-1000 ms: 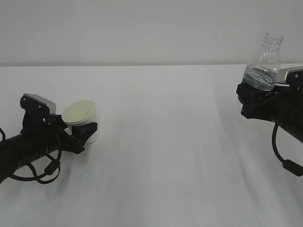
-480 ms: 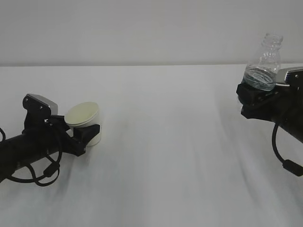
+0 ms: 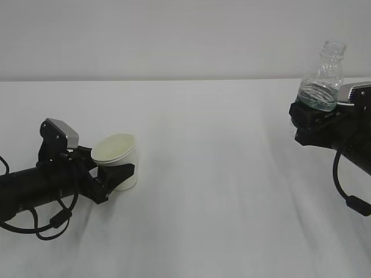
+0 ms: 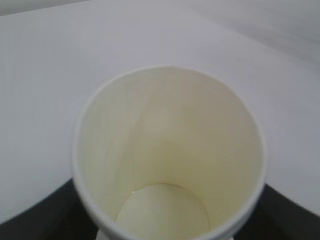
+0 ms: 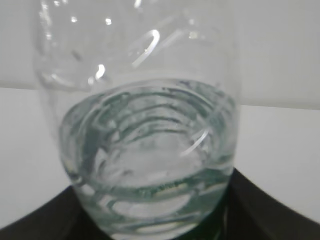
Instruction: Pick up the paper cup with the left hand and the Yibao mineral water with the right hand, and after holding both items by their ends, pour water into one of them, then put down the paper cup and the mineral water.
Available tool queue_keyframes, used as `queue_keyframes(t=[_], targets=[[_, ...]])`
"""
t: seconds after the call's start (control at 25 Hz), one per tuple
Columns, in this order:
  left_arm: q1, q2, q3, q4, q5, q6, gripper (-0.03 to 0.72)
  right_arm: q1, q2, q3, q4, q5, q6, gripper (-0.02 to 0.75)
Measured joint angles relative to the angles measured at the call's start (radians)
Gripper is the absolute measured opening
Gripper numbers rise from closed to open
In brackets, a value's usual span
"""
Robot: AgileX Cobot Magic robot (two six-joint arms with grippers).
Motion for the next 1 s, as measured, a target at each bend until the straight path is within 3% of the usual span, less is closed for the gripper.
queue_keyframes(t=[0.64,1.0], targets=[[0.000,-0.082,0.000,0.245,0.000,-0.112,0.508,0.000,0.000,0.000,-0.084,0.000,0.000,0.432],[0.000,-0.086,-0.013,0.330,0.000,-0.154,0.508,0.000,-0.026,0.015,-0.136,0.000,0.000,0.432]])
